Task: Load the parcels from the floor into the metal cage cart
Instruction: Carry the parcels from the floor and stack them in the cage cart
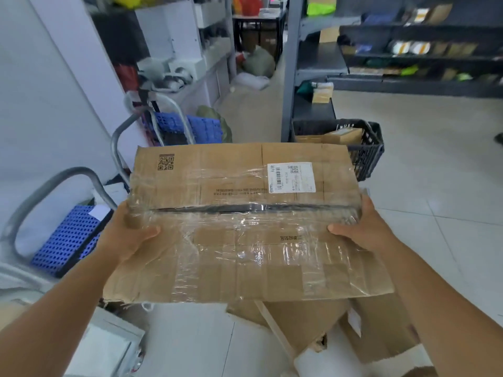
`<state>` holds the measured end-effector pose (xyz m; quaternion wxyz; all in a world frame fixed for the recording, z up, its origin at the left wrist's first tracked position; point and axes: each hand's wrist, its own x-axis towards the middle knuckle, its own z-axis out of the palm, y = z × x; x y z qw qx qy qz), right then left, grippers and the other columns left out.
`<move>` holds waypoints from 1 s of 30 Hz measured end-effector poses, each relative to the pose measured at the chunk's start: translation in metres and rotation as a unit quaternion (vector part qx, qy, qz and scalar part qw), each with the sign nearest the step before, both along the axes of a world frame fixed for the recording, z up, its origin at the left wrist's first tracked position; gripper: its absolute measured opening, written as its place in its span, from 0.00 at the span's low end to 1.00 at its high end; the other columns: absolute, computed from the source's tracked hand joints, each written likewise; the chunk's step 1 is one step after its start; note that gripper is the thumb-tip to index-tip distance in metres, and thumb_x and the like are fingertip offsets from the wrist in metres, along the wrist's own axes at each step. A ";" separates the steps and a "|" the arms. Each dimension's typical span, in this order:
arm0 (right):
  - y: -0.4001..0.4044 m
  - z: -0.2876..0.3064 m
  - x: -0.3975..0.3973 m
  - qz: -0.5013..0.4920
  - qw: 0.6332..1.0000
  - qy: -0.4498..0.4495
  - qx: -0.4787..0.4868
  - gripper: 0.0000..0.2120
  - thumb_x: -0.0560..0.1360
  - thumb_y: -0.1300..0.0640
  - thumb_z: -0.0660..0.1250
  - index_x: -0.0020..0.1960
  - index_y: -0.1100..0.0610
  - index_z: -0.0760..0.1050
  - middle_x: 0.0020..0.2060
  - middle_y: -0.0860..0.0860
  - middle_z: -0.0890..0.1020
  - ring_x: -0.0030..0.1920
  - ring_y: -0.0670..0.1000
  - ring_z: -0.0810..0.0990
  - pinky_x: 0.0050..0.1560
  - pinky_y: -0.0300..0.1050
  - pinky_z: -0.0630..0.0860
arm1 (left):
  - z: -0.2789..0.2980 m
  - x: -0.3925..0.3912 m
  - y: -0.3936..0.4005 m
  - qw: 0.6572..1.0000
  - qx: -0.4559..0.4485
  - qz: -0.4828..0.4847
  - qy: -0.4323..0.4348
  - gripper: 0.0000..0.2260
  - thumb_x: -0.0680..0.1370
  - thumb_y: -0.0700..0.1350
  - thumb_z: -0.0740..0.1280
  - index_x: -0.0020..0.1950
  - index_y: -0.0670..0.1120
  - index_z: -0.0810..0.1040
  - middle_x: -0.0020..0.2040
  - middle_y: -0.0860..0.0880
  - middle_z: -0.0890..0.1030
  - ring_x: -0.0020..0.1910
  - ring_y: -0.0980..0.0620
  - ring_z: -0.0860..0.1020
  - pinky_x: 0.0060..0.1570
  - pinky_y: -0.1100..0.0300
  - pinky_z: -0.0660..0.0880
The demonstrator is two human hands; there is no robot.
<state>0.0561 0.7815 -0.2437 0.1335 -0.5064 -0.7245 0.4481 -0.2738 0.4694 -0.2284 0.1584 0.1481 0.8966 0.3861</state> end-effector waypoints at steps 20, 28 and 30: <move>-0.103 0.140 -0.101 0.168 0.978 0.115 0.049 0.36 0.64 0.53 0.80 0.64 0.46 0.63 0.57 0.48 0.76 0.55 0.52 0.75 0.53 0.53 0.74 | 0.156 0.044 -0.205 0.970 0.092 0.187 0.128 0.36 0.70 0.43 0.77 0.74 0.49 0.64 0.62 0.46 0.73 0.55 0.45 0.73 0.56 0.52 0.71; -0.163 0.170 -0.158 0.287 0.946 0.148 0.037 0.56 0.61 0.47 0.81 0.77 0.42 0.49 0.74 0.47 0.64 0.71 0.53 0.67 0.69 0.55 0.67 | 0.180 0.093 -0.299 0.927 0.122 0.309 0.175 0.38 0.69 0.43 0.77 0.75 0.51 0.63 0.63 0.49 0.72 0.54 0.47 0.72 0.52 0.55 0.70; -0.188 0.176 -0.176 0.310 0.938 0.152 0.039 0.59 0.59 0.45 0.81 0.78 0.42 0.48 0.77 0.47 0.60 0.74 0.54 0.63 0.71 0.58 0.64 | 0.184 0.106 -0.328 0.916 0.117 0.338 0.182 0.38 0.70 0.42 0.77 0.75 0.50 0.63 0.64 0.46 0.73 0.54 0.48 0.72 0.51 0.56 0.69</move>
